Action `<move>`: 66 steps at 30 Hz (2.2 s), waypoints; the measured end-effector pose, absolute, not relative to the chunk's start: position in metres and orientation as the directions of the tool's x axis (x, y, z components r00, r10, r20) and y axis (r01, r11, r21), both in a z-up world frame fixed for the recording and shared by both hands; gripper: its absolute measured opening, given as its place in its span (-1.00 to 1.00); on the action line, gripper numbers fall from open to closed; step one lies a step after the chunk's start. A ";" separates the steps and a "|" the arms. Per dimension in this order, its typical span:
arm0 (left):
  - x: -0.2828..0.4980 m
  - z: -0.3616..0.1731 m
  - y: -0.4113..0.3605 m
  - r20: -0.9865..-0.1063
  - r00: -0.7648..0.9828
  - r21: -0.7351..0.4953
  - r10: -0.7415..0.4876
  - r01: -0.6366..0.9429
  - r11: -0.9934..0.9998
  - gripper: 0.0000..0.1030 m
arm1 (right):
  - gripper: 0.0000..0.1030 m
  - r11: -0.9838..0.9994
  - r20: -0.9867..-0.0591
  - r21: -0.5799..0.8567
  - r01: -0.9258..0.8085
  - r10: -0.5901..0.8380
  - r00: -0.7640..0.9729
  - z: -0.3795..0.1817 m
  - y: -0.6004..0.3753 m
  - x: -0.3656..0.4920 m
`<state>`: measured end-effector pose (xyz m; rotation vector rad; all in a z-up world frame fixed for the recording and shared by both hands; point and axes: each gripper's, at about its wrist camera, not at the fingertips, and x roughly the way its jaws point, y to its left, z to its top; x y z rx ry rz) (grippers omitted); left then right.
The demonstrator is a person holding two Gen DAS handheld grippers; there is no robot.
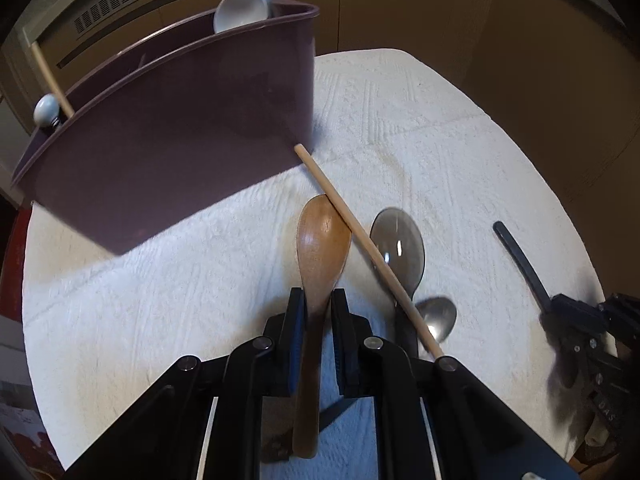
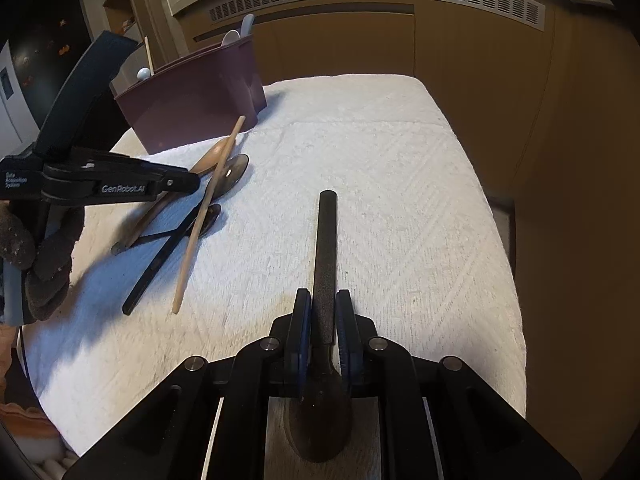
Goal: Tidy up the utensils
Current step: 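Grasp the wooden spoon handle with the left tool, then lift the wooden spoon with the left tool while the right tool lifts the dark slotted spoon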
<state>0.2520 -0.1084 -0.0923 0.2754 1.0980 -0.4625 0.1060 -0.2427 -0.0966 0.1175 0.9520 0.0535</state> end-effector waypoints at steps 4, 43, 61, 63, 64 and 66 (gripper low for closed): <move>0.219 -0.089 -0.063 -0.903 0.368 -0.044 -0.223 0.435 0.899 -0.78 | -0.74 0.992 -0.812 0.123 0.003 0.099 0.575 -0.094 -0.240 0.105; 0.197 -0.102 -0.017 -0.895 0.410 -0.021 -0.176 0.355 0.935 -0.47 | -0.45 0.992 -0.863 0.056 -0.116 0.107 0.495 -0.095 -0.183 0.154; 0.139 -0.007 0.021 -0.739 0.611 -0.076 -0.282 0.341 0.937 -0.47 | -0.76 0.992 -0.769 -0.027 -0.120 0.056 0.637 -0.019 -0.180 0.108; 0.134 0.014 0.019 -0.702 0.650 -0.064 -0.292 0.351 0.934 -0.48 | -0.76 0.993 -0.725 -0.036 -0.112 0.051 0.687 0.005 -0.181 0.103; 0.133 0.023 0.017 -0.684 0.668 -0.058 -0.293 0.350 0.935 -0.48 | -0.76 0.993 -0.693 -0.040 -0.109 0.051 0.719 0.020 -0.181 0.100; 0.133 0.047 0.013 -0.640 0.707 -0.046 -0.303 0.358 0.933 -0.48 | -0.76 0.992 -0.646 -0.057 -0.109 0.046 0.762 0.043 -0.178 0.099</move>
